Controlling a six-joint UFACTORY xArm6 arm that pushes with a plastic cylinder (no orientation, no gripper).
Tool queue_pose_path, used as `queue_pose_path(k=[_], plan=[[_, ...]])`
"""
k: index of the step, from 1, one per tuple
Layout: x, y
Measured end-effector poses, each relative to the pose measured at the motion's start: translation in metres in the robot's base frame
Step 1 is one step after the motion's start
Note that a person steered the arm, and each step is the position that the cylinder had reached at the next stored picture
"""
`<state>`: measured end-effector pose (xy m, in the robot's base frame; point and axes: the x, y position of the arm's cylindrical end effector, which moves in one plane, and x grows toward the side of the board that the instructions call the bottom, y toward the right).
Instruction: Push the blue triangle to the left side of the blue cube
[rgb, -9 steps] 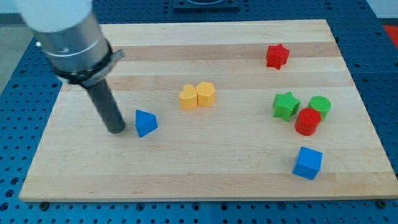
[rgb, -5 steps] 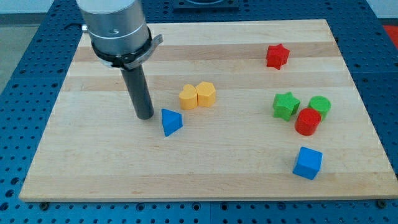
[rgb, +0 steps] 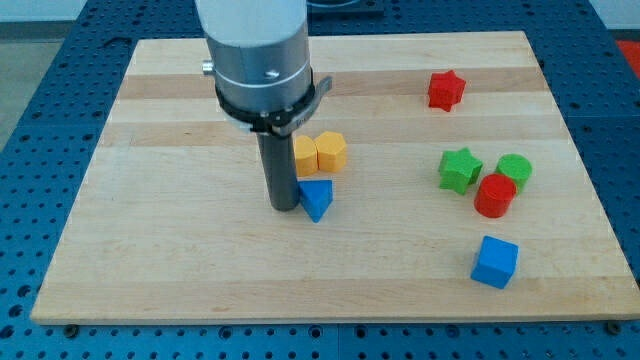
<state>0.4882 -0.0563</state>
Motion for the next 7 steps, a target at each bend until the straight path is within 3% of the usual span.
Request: queue_pose_path(k=[2, 5, 7], plan=[[-0.003, 0.073], [-0.013, 0.093], [0.035, 0.118]])
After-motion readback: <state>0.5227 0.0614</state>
